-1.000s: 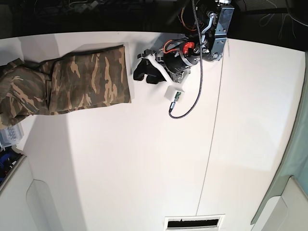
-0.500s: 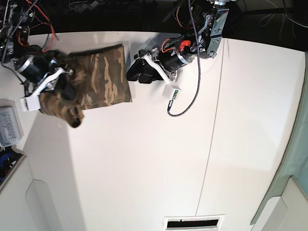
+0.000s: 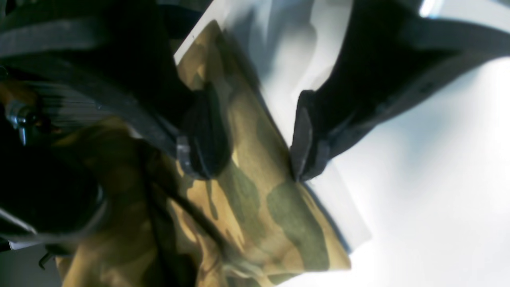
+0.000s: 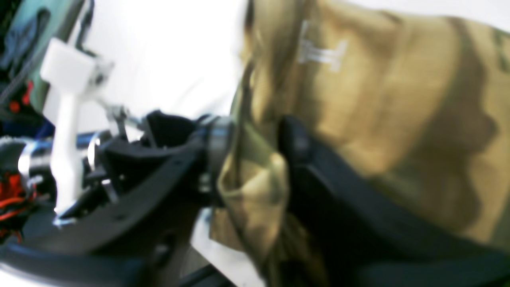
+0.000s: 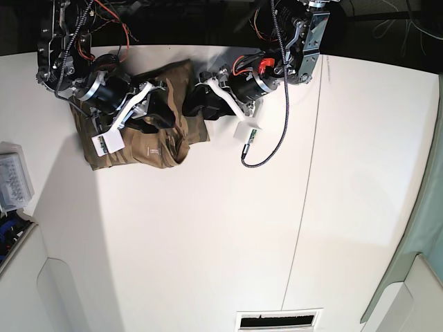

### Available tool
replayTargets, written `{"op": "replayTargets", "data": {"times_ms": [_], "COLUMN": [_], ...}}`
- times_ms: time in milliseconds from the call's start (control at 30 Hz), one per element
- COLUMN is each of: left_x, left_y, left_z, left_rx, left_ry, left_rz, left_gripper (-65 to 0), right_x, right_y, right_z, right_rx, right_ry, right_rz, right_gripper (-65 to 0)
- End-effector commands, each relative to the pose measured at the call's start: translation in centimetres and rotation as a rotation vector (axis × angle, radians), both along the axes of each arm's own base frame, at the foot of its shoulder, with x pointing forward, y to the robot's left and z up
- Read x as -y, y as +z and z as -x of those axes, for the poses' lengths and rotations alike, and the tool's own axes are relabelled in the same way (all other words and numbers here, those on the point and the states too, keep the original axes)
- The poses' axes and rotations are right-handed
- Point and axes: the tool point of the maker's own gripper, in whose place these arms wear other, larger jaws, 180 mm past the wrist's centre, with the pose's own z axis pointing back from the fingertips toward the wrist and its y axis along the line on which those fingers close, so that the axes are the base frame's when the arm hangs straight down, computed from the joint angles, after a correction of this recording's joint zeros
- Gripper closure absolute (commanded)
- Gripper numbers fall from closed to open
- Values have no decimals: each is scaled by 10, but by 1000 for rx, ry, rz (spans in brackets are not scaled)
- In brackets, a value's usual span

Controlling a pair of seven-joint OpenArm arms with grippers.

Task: Layout the t-shirt on the table in an organized manner, then fold the t-shirt properly
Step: 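Grasp the folded bundle with the right gripper and fold it over again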

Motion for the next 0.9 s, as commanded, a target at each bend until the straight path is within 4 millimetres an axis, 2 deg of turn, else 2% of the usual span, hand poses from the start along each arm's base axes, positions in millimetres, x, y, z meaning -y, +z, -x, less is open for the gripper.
{"op": "replayTargets", "data": {"times_ms": [0,133,333,467,533,600,667,733,867], "left_x": [-8,-8,-16,-24,-35,-44,-49,-50,-43], "left_y": [-20,-21,-19,6,23,43,66,90,124], "left_z": [19,20,20,15,6,0,0,2,8], "left_rx": [-84,-90,-73,-14,41,116,204,272,338], "left_ry": [-42,-46,-72,-156,-189,-234,-298,-322,-319], "left_rz": [-92,-95,-90,-66,-107,-145,-163,-143,-59], "left_gripper": [-356,-356,-356,-355,-312,-241,-173,-146,-145], "right_x": [-6,-18,-21,-17,-7,8,31,64,133], "right_y": [11,11,21,36,47,58,66,71,80], "right_z": [-5,0,-2,-6,-11,-19,-29,-38,-42], "right_rx": [38,31,57,108,151,189,219,233,257], "right_ry": [13,51,69,86,76,31,-40,-143,-310], "right_rz": [-26,-35,-30,4,29,46,66,93,175], "right_gripper": [-230,-230,-230,-229,-229,-212,-113,0,0]}}
